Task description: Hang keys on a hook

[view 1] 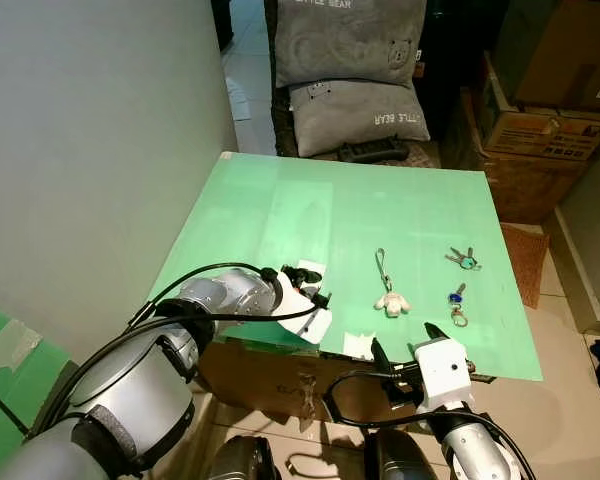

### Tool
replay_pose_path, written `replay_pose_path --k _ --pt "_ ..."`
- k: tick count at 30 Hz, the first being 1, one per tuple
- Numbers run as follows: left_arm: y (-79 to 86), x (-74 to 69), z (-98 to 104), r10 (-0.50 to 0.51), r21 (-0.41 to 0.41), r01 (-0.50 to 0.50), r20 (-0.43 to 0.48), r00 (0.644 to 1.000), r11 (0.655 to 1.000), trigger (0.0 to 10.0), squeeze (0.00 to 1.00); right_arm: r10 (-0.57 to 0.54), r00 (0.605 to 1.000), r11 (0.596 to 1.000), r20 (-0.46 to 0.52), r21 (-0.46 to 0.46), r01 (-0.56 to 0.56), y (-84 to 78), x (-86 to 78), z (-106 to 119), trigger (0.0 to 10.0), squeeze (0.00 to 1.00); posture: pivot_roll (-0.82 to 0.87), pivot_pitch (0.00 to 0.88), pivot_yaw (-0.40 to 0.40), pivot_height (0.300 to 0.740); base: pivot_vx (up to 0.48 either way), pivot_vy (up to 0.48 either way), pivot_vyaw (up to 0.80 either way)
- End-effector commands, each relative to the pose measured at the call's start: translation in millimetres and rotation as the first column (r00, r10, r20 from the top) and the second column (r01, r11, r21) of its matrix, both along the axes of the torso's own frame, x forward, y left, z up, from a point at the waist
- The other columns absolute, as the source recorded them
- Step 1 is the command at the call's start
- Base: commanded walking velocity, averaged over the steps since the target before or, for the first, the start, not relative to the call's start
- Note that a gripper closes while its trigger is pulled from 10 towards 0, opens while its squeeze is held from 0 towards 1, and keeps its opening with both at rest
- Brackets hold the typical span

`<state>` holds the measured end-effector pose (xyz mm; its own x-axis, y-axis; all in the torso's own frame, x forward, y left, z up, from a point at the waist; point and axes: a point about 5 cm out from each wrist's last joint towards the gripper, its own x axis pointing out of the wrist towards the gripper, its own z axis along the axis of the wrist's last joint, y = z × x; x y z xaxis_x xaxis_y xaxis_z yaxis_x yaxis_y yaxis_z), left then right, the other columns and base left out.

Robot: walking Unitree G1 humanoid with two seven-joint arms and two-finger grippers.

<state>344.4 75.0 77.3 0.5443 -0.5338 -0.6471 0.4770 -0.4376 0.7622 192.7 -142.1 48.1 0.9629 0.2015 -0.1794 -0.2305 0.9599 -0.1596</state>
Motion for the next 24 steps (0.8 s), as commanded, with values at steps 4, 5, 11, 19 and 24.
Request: replay_pose_path --k 4,5,11,19,24 --pt "4.0 1.6 0.1 0.001 0.058 0.0 -0.011 1.0 0.998 10.0 0.0 -0.001 1.0 1.0 0.001 -0.006 0.001 2.0 -1.5 -2.4 10.0 0.0 -0.2 0.097 0.096 0.682 0.0 0.0 0.0" --pt "4.0 1.6 0.1 0.001 0.058 0.0 -0.011 1.0 0.998 10.0 0.0 -0.001 1.0 1.0 0.001 -0.006 0.001 2.0 -1.5 -2.4 10.0 0.0 -0.2 0.097 0.096 0.682 0.0 0.0 0.0" --pt "1.4 0.8 -1.7 0.008 0.06 -0.007 -0.02 1.0 0.998 10.0 0.0 0.0 1.0 1.0 -0.001 -0.005 0.0 2.0 -1.9 -3.1 10.0 0.0 -0.2 0.097 0.096 0.682 0.0 0.0 0.0" --pt "-7.9 -0.3 -3.0 0.024 0.04 -0.023 -0.026 0.999 0.999 10.0 0.0 0.002 1.0 1.0 0.0 -0.005 -0.002 2.3 -1.6 -3.2 10.0 0.0 -0.2 0.098 0.095 0.682 0.0 0.0 0.0" --pt "-14.3 -1.2 -4.7 0.056 0.021 -0.055 -0.043 0.997 0.998 10.0 0.0 0.003 1.0 1.0 -0.001 -0.004 -0.003 3.4 -2.5 -3.5 10.0 0.0 -0.2 0.099 0.098 0.682 0.0 0.0 0.0"
